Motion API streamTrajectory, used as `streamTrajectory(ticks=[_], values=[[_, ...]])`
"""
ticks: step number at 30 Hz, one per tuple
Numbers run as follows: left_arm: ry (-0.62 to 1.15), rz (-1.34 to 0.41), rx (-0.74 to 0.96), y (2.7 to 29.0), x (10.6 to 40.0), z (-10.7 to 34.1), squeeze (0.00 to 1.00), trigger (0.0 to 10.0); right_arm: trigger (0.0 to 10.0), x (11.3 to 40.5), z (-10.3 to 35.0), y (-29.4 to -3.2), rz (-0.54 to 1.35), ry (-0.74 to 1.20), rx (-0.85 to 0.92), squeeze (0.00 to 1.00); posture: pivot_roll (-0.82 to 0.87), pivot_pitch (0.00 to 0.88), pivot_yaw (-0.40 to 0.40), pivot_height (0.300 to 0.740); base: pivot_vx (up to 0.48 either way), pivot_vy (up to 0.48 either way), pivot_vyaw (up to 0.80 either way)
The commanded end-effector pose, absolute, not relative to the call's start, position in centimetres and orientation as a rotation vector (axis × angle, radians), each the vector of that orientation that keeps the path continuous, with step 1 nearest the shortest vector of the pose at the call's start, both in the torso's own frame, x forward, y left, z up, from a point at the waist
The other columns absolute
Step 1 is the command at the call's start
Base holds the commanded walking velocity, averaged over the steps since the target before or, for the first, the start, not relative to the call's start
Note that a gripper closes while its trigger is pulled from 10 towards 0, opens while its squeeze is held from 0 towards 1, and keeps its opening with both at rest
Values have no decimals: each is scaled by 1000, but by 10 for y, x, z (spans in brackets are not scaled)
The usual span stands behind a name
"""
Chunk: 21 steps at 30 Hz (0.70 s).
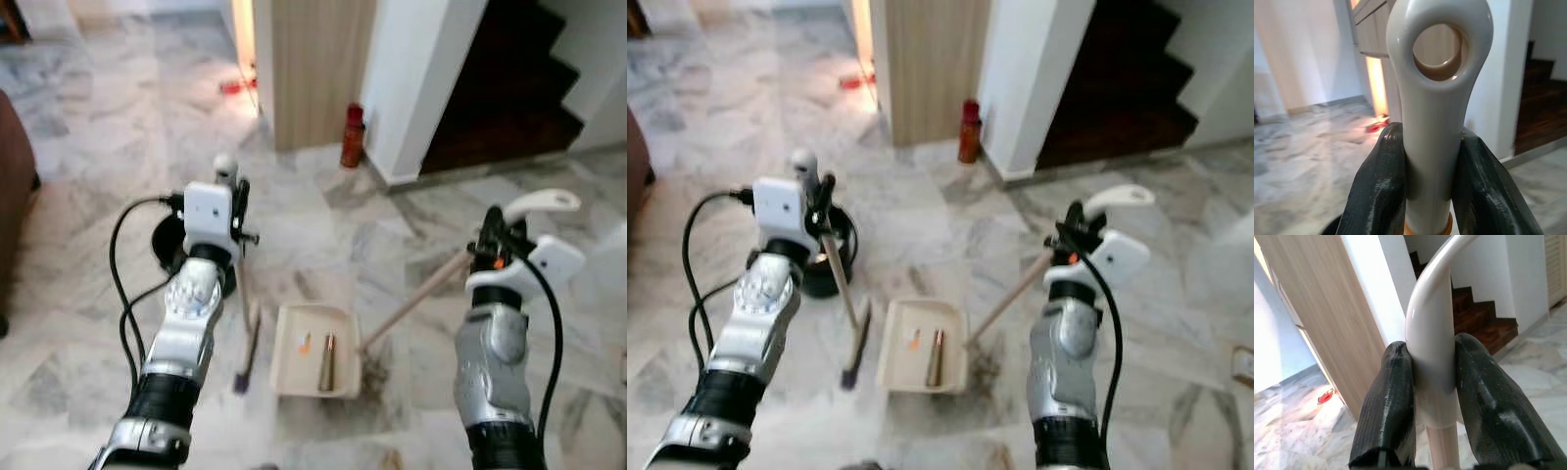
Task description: Sweep floor
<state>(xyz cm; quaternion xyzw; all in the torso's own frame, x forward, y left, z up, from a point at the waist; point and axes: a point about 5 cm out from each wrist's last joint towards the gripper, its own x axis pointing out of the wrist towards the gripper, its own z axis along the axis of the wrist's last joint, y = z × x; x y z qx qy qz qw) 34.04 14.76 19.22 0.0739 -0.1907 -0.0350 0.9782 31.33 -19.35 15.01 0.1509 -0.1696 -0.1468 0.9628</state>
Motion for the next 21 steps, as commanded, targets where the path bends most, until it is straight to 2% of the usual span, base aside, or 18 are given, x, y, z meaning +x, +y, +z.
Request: streamTrajectory(ticks=[1,8,21], values=[[-429,-83,162,141,338,202,0,10000,10000,312,161,-198,-313,-397,327,0,108,114,-21,740,0,334,0],[-427,-84,160,142,338,202,0,10000,10000,312,161,-197,-309,-394,325,0,109,116,-21,740,0,331,724],[-429,-88,156,140,338,203,0,10000,10000,313,162,-195,-295,-397,337,0,113,104,-18,740,0,295,0]])
